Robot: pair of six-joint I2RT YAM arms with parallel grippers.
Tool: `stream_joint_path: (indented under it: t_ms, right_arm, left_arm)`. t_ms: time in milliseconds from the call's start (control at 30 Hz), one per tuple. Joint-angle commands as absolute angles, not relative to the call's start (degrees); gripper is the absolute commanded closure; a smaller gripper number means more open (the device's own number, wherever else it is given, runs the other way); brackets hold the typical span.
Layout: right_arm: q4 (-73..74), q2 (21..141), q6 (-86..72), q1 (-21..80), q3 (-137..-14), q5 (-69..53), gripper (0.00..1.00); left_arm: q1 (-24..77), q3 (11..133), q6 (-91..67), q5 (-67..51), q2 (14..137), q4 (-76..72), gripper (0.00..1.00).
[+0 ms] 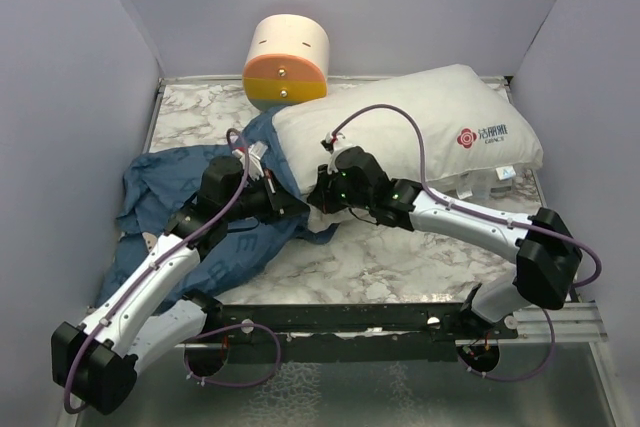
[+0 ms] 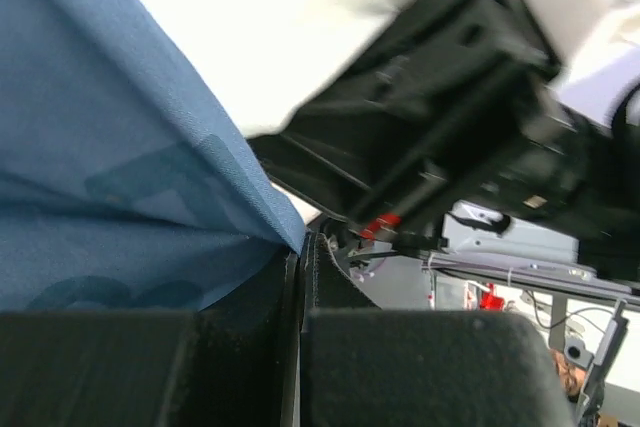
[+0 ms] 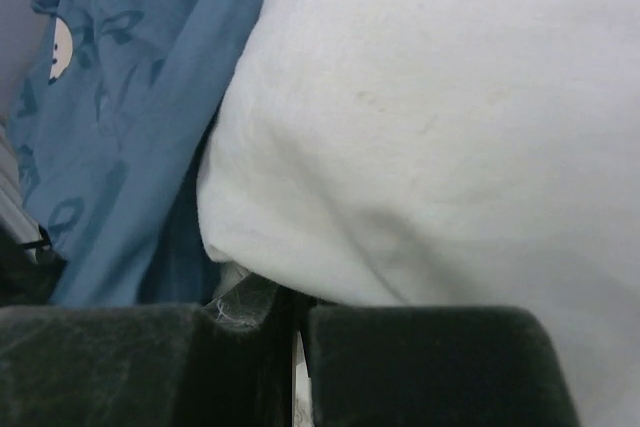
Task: Put the pillow into the pillowcase
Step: Stuff the pillow into the pillowcase.
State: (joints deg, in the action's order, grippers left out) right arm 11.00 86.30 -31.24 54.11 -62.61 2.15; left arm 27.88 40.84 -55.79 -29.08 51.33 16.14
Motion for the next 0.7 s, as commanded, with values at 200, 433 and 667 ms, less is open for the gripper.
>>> stream_joint_path:
  t_ms: [200,433,667]
  right_arm:
    - [-8.43,87.23,-39.99,50.38,-56.57,-0.98,0.99]
    - [-18.82,82.51,-42.1,48.7,-52.3,-2.37,0.99]
    - [-25.46,87.83,-48.39,48.68,-53.06,-5.74,0.99]
  left_arm:
    - [28.21,49.82,-55.79,-39.91,54.83,16.67,1.0]
    - [28.22,43.41,-52.85,-37.64,53.3,24.0,1.0]
    - [28.38,41.69,-55.03,-40.68,53.71,20.56,1.0]
